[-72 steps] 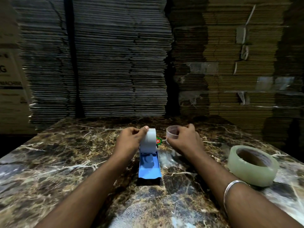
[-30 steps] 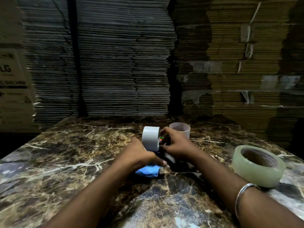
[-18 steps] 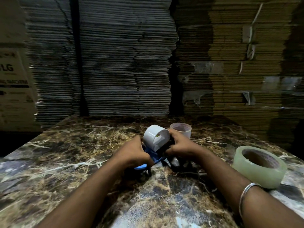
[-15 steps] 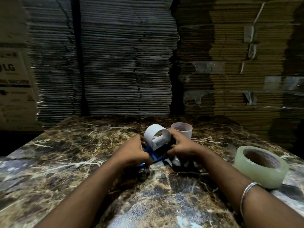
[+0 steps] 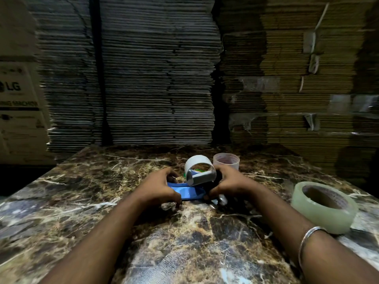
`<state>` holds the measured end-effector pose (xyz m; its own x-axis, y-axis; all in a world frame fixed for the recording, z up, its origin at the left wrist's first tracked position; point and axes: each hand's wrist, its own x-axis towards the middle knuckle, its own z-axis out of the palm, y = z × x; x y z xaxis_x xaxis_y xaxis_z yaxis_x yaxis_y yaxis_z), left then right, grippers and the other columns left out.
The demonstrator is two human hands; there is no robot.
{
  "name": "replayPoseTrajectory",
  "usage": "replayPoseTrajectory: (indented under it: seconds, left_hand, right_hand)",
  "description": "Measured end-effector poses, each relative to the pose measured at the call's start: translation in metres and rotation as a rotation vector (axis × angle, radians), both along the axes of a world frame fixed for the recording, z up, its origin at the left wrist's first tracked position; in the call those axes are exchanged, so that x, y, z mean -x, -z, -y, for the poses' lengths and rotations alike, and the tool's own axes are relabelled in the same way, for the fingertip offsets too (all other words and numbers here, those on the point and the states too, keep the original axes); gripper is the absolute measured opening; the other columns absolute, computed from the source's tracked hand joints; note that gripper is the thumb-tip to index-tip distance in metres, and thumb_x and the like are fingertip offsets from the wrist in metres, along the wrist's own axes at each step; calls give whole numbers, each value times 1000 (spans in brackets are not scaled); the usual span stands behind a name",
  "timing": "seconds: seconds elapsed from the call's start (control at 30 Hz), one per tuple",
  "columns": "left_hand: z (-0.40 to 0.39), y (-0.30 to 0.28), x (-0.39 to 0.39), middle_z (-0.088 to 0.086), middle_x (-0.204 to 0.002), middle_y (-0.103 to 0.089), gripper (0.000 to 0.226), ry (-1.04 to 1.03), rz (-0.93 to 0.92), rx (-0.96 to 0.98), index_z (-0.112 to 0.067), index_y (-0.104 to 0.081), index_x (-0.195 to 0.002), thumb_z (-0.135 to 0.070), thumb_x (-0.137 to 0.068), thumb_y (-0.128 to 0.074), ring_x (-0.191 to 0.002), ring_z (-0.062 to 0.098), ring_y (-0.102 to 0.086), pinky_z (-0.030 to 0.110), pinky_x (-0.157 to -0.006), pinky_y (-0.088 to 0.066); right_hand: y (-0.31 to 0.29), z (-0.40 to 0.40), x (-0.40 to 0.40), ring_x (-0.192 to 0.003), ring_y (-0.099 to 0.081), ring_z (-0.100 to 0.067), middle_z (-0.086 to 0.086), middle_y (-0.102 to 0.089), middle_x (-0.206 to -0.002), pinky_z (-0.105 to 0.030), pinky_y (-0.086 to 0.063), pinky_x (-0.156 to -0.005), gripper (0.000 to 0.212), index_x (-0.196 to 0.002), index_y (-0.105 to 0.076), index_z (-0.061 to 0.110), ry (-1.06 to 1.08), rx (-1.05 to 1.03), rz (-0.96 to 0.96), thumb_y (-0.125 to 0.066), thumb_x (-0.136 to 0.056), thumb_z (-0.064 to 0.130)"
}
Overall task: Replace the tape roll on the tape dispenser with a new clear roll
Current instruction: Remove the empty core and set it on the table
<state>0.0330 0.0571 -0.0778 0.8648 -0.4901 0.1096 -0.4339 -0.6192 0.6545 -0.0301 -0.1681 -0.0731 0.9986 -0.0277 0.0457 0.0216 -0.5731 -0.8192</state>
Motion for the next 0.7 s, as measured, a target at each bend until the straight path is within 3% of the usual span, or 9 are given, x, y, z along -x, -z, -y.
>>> replayPoseTrajectory:
  seconds: [0.2, 0.4, 0.5, 0.57, 0.63, 0.7]
  left_hand:
    - [-1, 1, 0, -3, -113, -65, 70, 20, -22, 26, -21, -60, -118, -26, -51, -80, -107, 14, -61, 30, -89, -52]
    - [-2, -1, -3, -3, -113, -66, 71, 27, 6, 26, -22, -60, -117, -30, -50, -79, -106, 13, -62, 29, -88, -53]
    - [-4, 0, -2, -2, -114, -65, 76, 39, 11, 21, -22, -59, -120, -34, -47, -75, -106, 13, -62, 28, -88, -52]
    - [-4, 1, 2, 4, -112, -67, 78, 15, -16, 126, -18, -61, -116, -39, -42, -69, -104, 18, -63, 35, -89, -54]
    - [-4, 0, 4, 14, -103, -69, 70, -51, 14, 324, -14, -65, -104, -44, -41, -60, -88, 23, -65, 43, -82, -55]
    - [-4, -8, 9, 12, -98, -70, 65, -121, 129, 451, -16, -65, -105, -46, -48, -55, -77, 22, -64, 35, -66, -53]
  right_hand:
    - [-4, -2, 6, -87, -64, 0, 7, -68, -99, -8, -52, -69, 63, -120, -56, 12, -24, 15, -13, -82, -66, -7]
    - [-7, 2, 5, -108, -63, -11, 4, -65, -113, -21, -51, -90, 72, -126, -49, 18, -57, 51, -6, -84, -66, 1]
    - [-14, 2, 9, -104, -58, -13, 6, -58, -106, -26, -50, -93, 59, -119, -47, 15, -74, 90, 40, -83, -72, 16]
    - [-17, 3, 9, -98, -58, -16, 2, -57, -102, -30, -50, -84, 57, -119, -51, 14, -32, 90, 173, -75, -70, 32]
    - [-19, 8, 8, -94, -57, -16, 1, -55, -102, -31, -50, -78, 59, -119, -55, 18, 94, 154, 371, -67, -68, 43]
    - [-21, 12, 9, -95, -57, -13, 4, -52, -105, -34, -53, -79, 54, -120, -55, 26, 182, 209, 474, -60, -74, 52]
